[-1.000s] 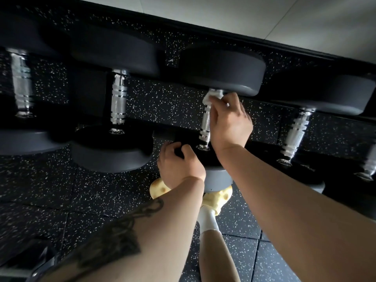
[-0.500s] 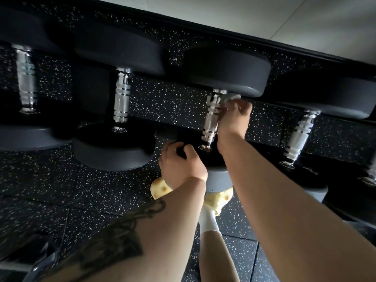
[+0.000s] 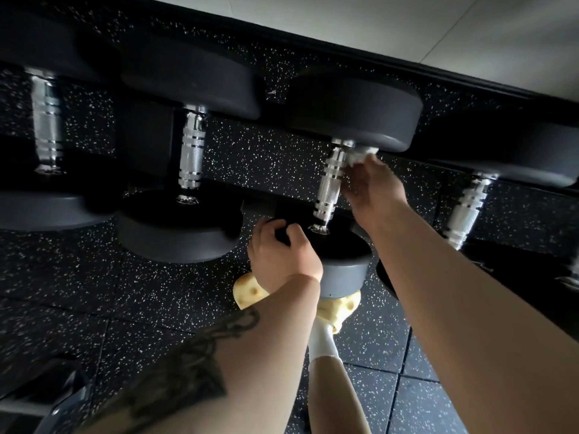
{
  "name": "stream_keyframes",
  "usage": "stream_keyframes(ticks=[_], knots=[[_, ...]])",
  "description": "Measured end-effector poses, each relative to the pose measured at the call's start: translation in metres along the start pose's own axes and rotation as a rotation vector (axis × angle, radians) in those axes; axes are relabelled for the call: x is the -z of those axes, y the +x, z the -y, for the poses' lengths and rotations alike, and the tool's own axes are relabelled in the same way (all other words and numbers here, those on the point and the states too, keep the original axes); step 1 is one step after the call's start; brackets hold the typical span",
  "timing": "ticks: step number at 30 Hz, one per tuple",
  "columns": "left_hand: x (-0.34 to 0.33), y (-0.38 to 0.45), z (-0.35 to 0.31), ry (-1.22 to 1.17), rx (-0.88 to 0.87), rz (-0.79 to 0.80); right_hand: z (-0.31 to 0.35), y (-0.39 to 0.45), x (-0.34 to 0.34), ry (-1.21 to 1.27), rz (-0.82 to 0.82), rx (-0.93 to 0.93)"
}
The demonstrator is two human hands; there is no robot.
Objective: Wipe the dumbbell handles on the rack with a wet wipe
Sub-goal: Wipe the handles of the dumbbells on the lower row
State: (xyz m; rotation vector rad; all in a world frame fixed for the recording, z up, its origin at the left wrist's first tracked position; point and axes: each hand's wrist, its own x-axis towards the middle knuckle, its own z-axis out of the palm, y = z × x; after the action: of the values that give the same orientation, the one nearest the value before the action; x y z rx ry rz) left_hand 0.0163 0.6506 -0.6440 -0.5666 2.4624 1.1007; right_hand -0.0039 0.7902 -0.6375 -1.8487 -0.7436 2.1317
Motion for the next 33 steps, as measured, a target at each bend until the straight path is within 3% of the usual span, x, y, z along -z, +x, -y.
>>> stream_keyframes(ticks=[2, 4, 7, 9, 13, 18, 21, 23, 27, 31, 33], knots=[[0.0, 0.0, -0.001, -0.004, 0.004, -0.002, 0.0, -0.009, 0.002, -0.095, -0.028, 0.168], [0.0, 0.0, -0.001, -0.003, 0.009, 0.005, -0.01, -0.024, 0.005, -0.443, -0.087, 0.472], [0.001, -0.001, -0.001, 0.004, -0.013, -0.002, -0.028, -0.033, 0.008, -0.816, -0.023, 0.881], [0.001, -0.002, -0.002, -0.001, -0.017, -0.001, -0.029, -0.028, 0.003, -0.852, -0.029, 0.949], [0.0, 0.0, 0.0, 0.006, -0.011, 0.006, -0.03, -0.014, -0.007, -0.708, -0.134, 0.817], [0.001, -0.002, -0.001, 0.007, -0.024, -0.004, -0.029, -0.013, -0.007, -0.704, -0.197, 0.782], [0.001, -0.001, -0.001, 0.022, -0.016, -0.001, -0.025, -0.005, -0.005, -0.305, -0.252, 0.343], [0.001, -0.002, -0.001, 0.024, -0.014, 0.003, -0.026, -0.006, 0.004, -0.147, -0.155, 0.1], [0.002, -0.002, -0.002, 0.041, -0.02, -0.005, -0.031, -0.008, 0.022, -0.384, 0.024, 0.17], [0.001, -0.002, -0.001, 0.039, -0.007, 0.004, -0.022, 0.001, 0.029, -0.568, -0.117, 0.088], [0.002, -0.002, -0.001, 0.043, -0.005, 0.014, -0.022, 0.0, 0.034, -0.683, -0.108, 0.054]])
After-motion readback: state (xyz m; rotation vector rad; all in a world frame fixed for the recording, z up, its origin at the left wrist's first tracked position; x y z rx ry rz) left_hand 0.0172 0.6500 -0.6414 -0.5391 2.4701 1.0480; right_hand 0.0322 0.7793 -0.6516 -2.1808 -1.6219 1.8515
